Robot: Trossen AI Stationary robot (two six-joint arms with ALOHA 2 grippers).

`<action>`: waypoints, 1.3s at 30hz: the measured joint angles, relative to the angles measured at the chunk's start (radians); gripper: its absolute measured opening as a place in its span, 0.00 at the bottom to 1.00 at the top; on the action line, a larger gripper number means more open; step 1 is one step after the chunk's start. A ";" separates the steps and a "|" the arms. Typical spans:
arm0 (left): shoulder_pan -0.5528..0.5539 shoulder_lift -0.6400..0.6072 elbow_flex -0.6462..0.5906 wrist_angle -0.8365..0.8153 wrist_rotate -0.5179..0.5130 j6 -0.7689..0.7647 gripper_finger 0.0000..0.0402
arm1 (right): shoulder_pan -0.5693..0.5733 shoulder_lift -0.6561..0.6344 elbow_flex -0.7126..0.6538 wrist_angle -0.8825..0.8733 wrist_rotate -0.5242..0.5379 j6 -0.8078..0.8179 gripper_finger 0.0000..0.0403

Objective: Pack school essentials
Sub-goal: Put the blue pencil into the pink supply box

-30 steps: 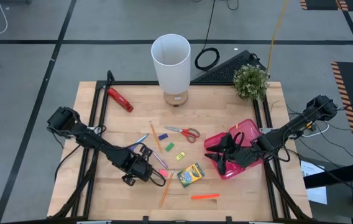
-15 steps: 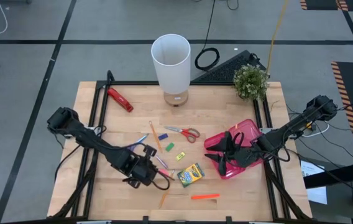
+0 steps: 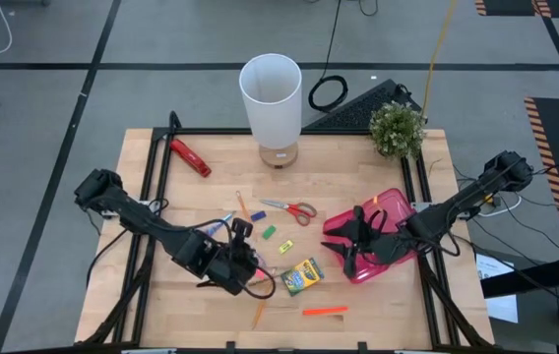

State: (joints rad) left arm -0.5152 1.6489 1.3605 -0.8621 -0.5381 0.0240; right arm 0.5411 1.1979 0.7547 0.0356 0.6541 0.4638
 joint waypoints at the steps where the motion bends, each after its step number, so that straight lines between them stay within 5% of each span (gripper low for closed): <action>1: 0.002 0.000 0.003 0.003 -0.015 -0.007 0.03 | 0.000 0.013 0.000 0.025 0.000 -0.022 0.32; 8: 0.027 -0.001 -0.004 -0.004 0.003 -0.121 0.06 | -0.003 0.094 0.000 0.136 -0.011 -0.094 0.32; 12: 0.019 -0.001 -0.045 0.006 0.046 -0.193 0.04 | -0.005 0.117 0.000 0.168 -0.112 -0.087 0.32; 18: -0.033 -0.001 -0.153 0.192 0.128 -0.304 0.07 | -0.005 0.163 0.000 0.196 -0.199 -0.051 0.32; 25: -0.117 -0.001 -0.289 0.623 0.144 -0.324 0.25 | -0.026 0.192 0.000 0.193 -0.210 0.004 0.32; 33: -0.132 0.043 -0.366 0.813 0.103 -0.360 0.48 | -0.026 0.191 0.000 0.199 -0.209 0.006 0.32; 39: -0.123 0.164 -0.339 0.890 0.066 -0.339 0.51 | -0.025 0.191 0.000 0.199 -0.209 0.003 0.32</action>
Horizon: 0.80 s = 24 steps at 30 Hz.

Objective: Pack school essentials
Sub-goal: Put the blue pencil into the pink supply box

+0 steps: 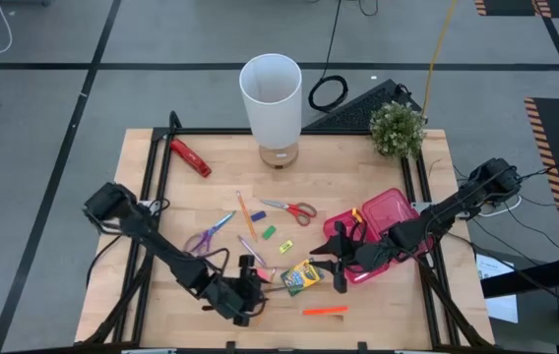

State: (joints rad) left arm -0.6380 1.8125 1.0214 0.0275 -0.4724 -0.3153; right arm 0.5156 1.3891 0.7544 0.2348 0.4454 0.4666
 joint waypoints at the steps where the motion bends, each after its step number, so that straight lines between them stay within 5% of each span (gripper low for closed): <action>1: 0.004 0.019 0.007 0.014 -0.007 0.003 0.51 | 0.000 0.000 0.000 0.000 0.000 -0.003 0.32; 19: 0.064 0.181 0.050 0.051 0.056 0.017 0.51 | 0.001 0.000 0.000 0.003 -0.001 -0.011 0.32; 24: 0.068 0.180 0.050 0.047 0.063 0.020 0.40 | 0.001 0.000 0.000 0.001 -0.001 -0.011 0.32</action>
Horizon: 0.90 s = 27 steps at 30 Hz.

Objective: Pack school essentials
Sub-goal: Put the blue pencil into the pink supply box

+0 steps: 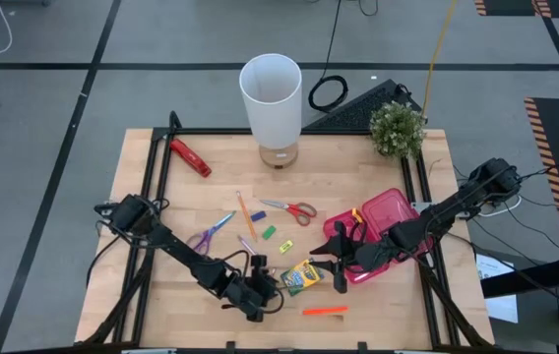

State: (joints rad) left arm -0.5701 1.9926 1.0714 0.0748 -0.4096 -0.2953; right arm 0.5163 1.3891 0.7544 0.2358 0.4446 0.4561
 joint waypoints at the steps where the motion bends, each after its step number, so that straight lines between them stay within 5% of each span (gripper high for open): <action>1: 0.000 0.000 0.000 0.000 0.005 0.001 0.37 | 0.000 0.000 0.000 0.000 0.000 0.000 0.32; 13: 0.008 -0.057 0.000 -0.059 0.071 0.024 0.04 | 0.000 0.000 0.000 0.001 0.000 0.002 0.32; 19: 0.005 -0.263 0.000 -0.205 0.069 0.037 0.07 | 0.000 0.000 0.000 0.013 0.001 -0.003 0.32; 27: 0.002 -0.563 0.000 -0.232 -0.066 0.195 0.08 | 0.000 0.000 0.000 0.148 0.038 -0.099 0.32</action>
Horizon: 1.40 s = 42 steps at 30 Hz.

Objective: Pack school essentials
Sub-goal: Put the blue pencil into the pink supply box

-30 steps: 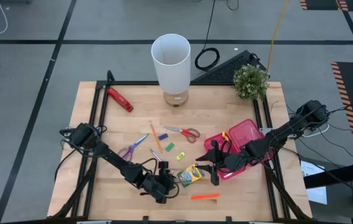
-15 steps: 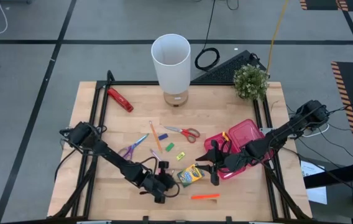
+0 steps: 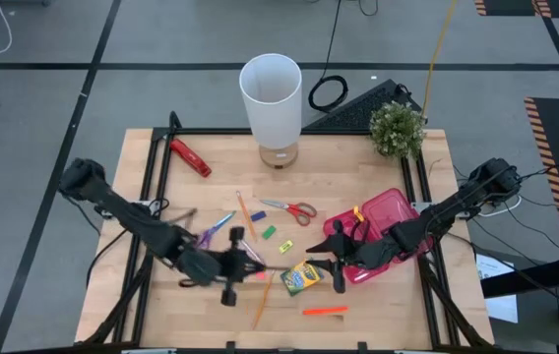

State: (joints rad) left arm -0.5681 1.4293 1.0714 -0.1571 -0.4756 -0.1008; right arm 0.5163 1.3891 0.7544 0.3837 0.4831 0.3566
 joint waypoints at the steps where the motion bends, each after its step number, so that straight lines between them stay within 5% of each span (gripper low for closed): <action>1: 0.001 -0.025 0.000 0.009 -0.017 0.022 0.06 | 0.000 0.000 0.000 0.023 0.014 -0.016 0.32; 9: 0.020 -0.076 -0.006 0.203 -0.042 0.134 0.08 | 0.010 0.060 0.002 0.229 0.040 -0.231 0.35; 15: 0.022 -0.025 -0.080 0.506 -0.007 0.190 0.05 | 0.004 0.195 0.074 0.453 0.041 -0.440 0.43; 21: 0.024 0.031 -0.166 0.853 0.076 0.292 0.08 | 0.000 0.318 0.208 0.482 0.037 -0.507 0.50; 27: 0.025 0.091 -0.194 0.981 0.092 0.361 0.07 | 0.000 0.383 0.304 0.491 0.042 -0.518 0.51; 35: 0.035 0.131 -0.195 1.060 0.109 0.370 0.08 | 0.000 0.388 0.319 0.526 0.011 -0.505 0.44; 42: 0.046 0.173 -0.195 1.150 0.151 0.389 0.06 | -0.012 0.388 0.319 0.532 0.010 -0.486 0.26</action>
State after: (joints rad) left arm -0.5225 1.6024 0.8768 0.9926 -0.3248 0.2885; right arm 0.5044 1.7773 1.0733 0.9160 0.4928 -0.1295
